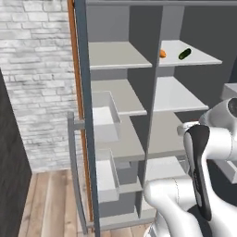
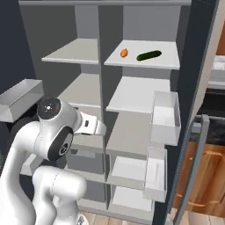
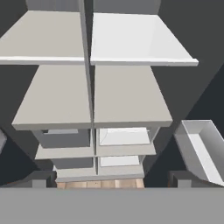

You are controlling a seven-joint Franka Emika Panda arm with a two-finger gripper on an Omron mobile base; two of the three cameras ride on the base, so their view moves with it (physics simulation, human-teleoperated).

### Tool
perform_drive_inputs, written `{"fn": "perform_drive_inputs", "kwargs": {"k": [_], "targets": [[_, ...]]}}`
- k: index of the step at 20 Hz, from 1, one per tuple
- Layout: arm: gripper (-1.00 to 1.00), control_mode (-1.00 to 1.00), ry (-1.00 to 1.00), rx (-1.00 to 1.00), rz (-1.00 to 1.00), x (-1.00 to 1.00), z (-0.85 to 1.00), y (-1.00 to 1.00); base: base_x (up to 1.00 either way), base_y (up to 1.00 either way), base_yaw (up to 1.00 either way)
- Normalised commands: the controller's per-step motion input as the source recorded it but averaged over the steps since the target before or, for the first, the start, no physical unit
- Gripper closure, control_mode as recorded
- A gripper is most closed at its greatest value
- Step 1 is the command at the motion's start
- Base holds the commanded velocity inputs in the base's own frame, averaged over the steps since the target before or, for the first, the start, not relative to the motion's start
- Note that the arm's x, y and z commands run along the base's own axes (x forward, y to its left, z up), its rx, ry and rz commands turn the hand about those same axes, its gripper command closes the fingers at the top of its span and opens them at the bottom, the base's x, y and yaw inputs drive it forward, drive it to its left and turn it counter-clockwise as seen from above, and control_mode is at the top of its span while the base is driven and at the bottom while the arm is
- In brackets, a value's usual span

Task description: Gather the cucumber and carrot from the fridge and place them on a tray on the dining counter. Then gather the chicken drumstick and fish from the fridge and place them on the other tray.

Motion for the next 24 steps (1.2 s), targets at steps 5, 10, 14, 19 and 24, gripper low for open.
{"fn": "perform_drive_inputs", "kwargs": {"k": [5,10,14,19,24], "targets": [[-1.00,1.00,0.00,0.00,0.00,0.00,0.00,0.00,0.46,-0.40,0.00],[-1.00,1.00,0.00,0.00,0.00,0.00,0.00,0.00,0.55,-0.29,0.00],[-1.00,1.00,0.00,0.00,0.00,0.00,0.00,0.00,0.52,-0.26,0.00],[-1.00,-1.00,-0.01,0.00,-0.02,0.02,0.05,-0.02,0.20,-0.05,0.00],[-1.00,-1.00,-0.13,-0.08,-0.25,-0.02,0.72,-0.23,0.00,0.00,0.00]]}}
